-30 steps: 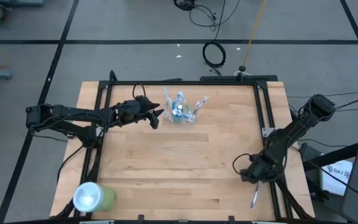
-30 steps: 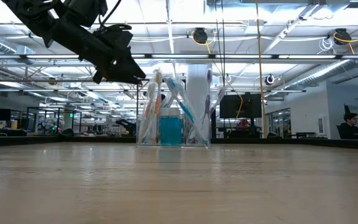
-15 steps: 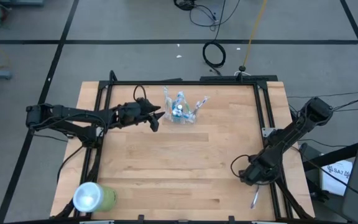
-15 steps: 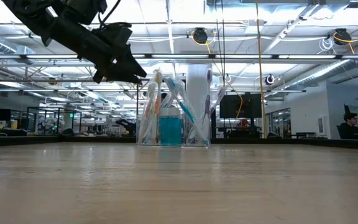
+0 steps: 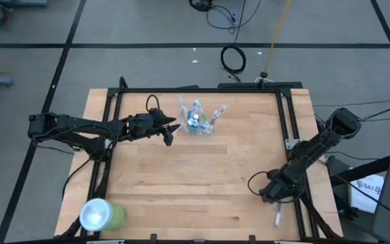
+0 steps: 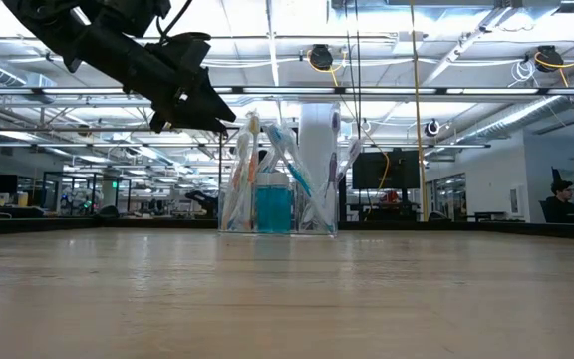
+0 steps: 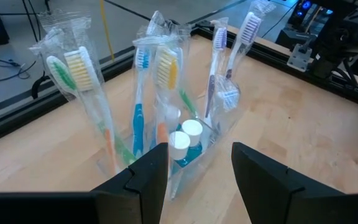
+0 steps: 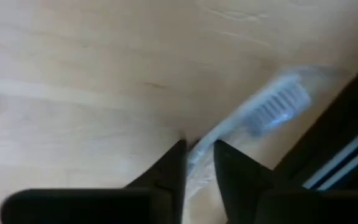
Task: Pick & Place toothbrushing station
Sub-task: Put the purple toothbrush into the transparent organizer
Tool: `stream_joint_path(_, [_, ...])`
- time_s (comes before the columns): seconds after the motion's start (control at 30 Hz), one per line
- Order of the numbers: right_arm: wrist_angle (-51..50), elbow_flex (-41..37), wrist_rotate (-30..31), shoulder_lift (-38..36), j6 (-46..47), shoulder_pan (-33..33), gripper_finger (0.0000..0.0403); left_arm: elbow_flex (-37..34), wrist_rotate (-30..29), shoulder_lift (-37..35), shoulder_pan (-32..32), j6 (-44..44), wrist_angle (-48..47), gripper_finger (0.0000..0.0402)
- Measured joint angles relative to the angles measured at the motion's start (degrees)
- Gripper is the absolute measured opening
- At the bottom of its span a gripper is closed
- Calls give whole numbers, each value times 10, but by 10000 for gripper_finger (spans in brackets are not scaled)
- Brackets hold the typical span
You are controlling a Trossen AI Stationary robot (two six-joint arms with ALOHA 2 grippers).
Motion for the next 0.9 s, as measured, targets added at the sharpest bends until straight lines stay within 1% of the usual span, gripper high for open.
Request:
stream_joint_path(0.13, [10, 0, 13, 0, -32, 0, 26, 0, 0, 0, 0, 0, 0, 184])
stream_joint_path(0.2, [16, 0, 13, 0, -50, 0, 10, 0, -1, 0, 0, 0, 0, 184])
stream_joint_path(0.3, [33, 0, 23, 0, -66, 0, 12, 0, -1, 0, 0, -1, 0, 184])
stream_joint_path(0.43, [74, 0, 73, -4, -85, -4, 14, 0, -1, 0, 0, -1, 0, 184])
stream_joint_path(0.5, [100, 0, 108, -11, -108, -10, 9, 0, -1, 0, 0, -1, 1, 184])
stream_joint_path(0.63, [144, -1, 201, -35, -170, -28, 0, 0, -1, 0, 0, -1, 1, 184])
stream_joint_path(0.7, [158, -1, 232, -45, -209, -40, 1, 0, -1, 0, 0, -1, 1, 184])
stream_joint_path(0.8, [163, -1, 252, -54, -267, -63, 1, 0, -1, 0, 0, -1, 1, 184])
stream_joint_path(0.9, [162, -1, 250, -53, -304, -87, 1, 0, -1, 0, 0, -1, 1, 184])
